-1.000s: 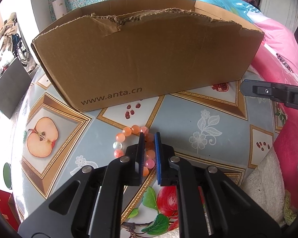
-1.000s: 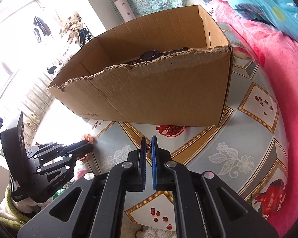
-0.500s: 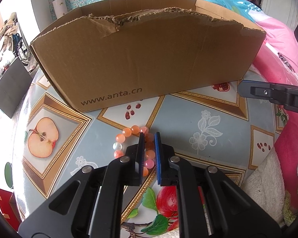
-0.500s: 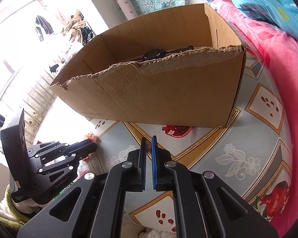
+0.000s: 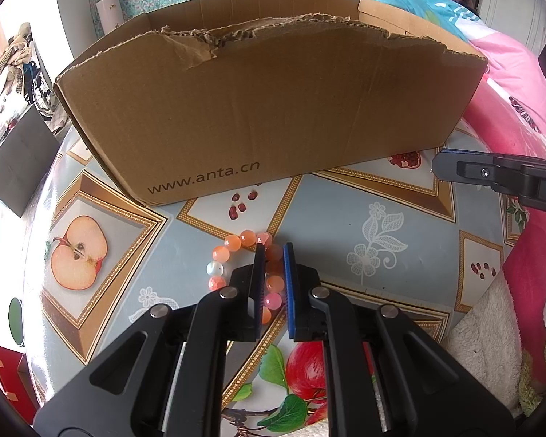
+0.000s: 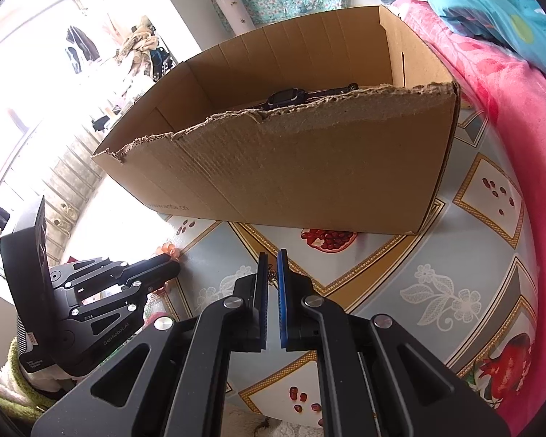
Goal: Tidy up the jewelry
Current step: 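Carry the bead bracelet into the box and open the left gripper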
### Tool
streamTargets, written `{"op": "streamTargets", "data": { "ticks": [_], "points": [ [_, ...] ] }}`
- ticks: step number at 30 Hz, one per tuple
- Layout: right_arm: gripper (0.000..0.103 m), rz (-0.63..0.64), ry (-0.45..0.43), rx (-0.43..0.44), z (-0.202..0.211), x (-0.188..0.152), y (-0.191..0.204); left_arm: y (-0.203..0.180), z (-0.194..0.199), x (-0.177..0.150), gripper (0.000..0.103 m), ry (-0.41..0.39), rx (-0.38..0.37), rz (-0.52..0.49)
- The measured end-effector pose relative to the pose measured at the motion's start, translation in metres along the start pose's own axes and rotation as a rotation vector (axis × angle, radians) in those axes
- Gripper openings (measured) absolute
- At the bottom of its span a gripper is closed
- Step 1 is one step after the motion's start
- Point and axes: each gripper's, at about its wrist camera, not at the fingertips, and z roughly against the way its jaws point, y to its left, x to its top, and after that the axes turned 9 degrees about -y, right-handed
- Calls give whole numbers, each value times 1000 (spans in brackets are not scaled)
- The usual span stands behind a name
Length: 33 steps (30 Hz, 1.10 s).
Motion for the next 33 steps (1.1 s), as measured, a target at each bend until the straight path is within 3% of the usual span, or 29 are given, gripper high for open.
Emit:
{"op": "streamTargets", "data": {
  "ticks": [7,13,18,23,28,33],
  "points": [
    [5,-12,-21,14,8,6,-2,9,24,6,9,-102,-110,28],
    [5,-21,-80,66,30,22,1,31,58,20,9,-181,-232,109],
    [5,-1,-148,111,53,46,8,45,90,43,9,-250,-375,165],
    [5,38,-208,143,67,78,10,54,113,76,9,-326,-458,181],
    [5,92,-216,142,62,112,8,49,107,112,9,-360,-417,125],
    [5,98,-102,129,31,137,-6,49,69,135,9,-298,-347,93]
  ]
}}
